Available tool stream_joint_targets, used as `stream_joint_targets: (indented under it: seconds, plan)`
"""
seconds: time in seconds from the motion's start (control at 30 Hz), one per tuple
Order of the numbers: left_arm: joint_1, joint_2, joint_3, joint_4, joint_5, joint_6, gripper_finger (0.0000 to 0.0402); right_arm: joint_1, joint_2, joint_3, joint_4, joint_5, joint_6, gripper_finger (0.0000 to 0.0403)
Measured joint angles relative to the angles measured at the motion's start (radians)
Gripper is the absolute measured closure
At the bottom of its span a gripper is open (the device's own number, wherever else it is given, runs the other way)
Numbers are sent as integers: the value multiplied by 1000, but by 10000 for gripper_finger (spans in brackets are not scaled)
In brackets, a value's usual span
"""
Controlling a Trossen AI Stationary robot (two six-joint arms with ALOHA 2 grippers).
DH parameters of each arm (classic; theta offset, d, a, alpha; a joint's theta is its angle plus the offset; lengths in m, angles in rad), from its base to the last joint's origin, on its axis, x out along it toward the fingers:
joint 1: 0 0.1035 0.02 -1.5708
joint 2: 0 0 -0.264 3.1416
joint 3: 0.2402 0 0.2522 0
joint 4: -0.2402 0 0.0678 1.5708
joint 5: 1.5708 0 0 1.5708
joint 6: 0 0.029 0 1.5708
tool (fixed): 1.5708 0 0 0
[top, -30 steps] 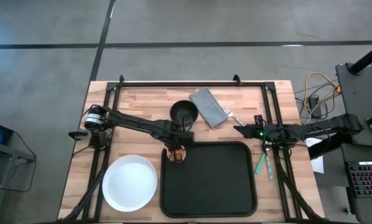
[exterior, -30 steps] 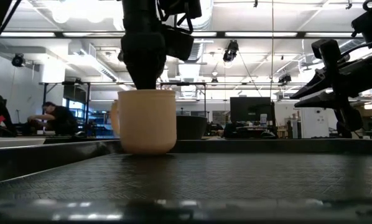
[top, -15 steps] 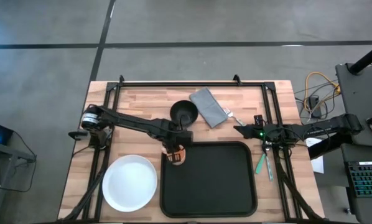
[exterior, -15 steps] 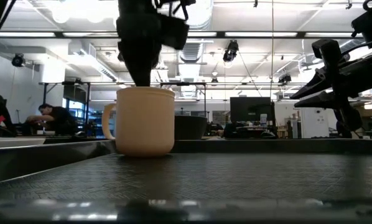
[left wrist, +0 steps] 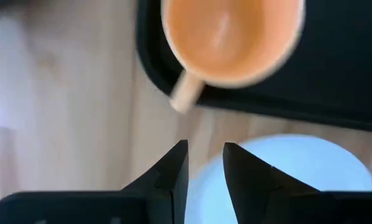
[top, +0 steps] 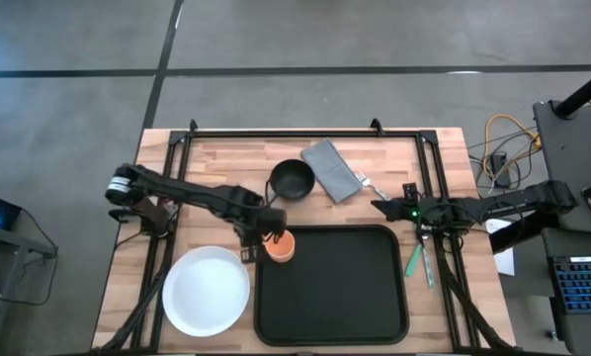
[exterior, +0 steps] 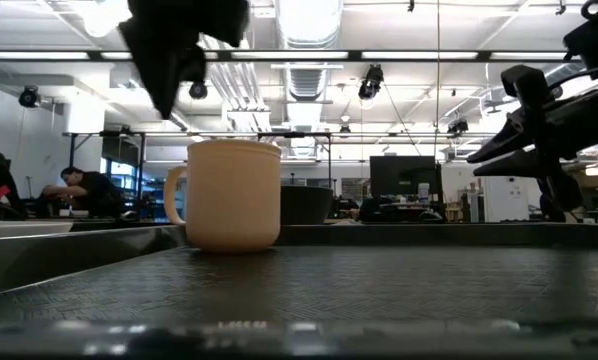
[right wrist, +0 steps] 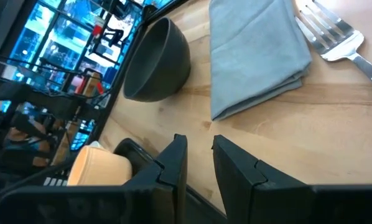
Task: Set up tray
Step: Put the white plate on the black tray
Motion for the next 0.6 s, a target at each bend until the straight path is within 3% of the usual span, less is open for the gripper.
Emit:
stream_joint_targets:
  seconds: [0.2,0.27,0.47,0.6]
  plan:
    - [-18,-73,-196,14,20,-426,320,0,39,0,0,0,1,335]
    - [-46,-111,-271,82,33,-404,320,0,52,0,0,0,1,335]
    - [-131,-218,-483,331,41,-134,320,0,83,0,0,0,14,335]
    - [-132,-248,-594,381,40,-75,320,0,105,0,0,0,50,335]
